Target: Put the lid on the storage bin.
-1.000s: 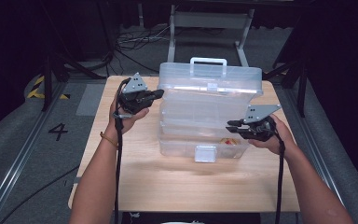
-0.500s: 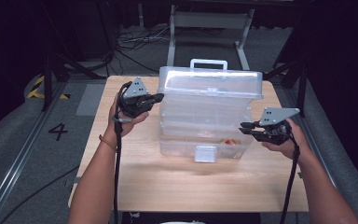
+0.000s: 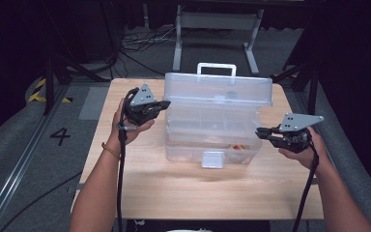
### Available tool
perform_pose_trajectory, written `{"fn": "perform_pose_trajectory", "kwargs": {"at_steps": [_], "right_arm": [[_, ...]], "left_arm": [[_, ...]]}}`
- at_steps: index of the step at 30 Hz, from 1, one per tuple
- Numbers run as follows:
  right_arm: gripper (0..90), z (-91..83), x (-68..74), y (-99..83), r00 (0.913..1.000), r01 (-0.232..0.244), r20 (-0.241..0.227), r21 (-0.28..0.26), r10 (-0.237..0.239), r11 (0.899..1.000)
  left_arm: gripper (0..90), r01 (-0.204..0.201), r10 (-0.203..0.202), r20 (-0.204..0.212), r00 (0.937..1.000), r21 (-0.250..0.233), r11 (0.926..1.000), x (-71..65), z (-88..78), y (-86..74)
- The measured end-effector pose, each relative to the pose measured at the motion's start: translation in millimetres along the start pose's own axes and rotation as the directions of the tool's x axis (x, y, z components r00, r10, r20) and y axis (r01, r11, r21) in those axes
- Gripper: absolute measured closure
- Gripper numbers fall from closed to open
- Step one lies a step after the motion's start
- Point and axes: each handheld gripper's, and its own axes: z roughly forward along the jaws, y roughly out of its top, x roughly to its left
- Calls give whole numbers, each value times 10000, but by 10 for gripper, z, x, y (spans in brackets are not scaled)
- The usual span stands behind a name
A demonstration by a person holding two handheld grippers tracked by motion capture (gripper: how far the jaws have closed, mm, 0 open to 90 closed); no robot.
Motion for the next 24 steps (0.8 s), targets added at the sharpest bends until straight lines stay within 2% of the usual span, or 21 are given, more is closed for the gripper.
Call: {"fn": "perform_pose_trajectory", "kwargs": {"at_steps": [5,8,11,14,20,24], "right_arm": [[828,-25,8,-28,9999,-81,59,-18,81,10000],[828,-28,40,-46,9995,47,307,-131,-43,9999],[833,-27,82,-79,9990,94,446,-200,-85,9998],[833,-22,91,-116,9994,-29,347,-244,37,9997],[835,-6,129,-135,9992,128,372,-174,-122,9998],[835,-4,133,-153,9993,45,367,-234,-36,9997]], "left_arm": [[898,-99,96,100,9999,279,9996,-65,-1,-27],[898,-479,485,-152,9987,350,9982,-120,-5,-33],[899,-477,481,-107,9988,373,9982,-153,-5,-62],[899,-414,416,-26,9991,425,9982,-174,-11,-91],[899,-561,562,-9,9984,573,9968,-211,-18,-125],[899,-638,641,-25,9979,655,9958,-243,-19,-152]]}}
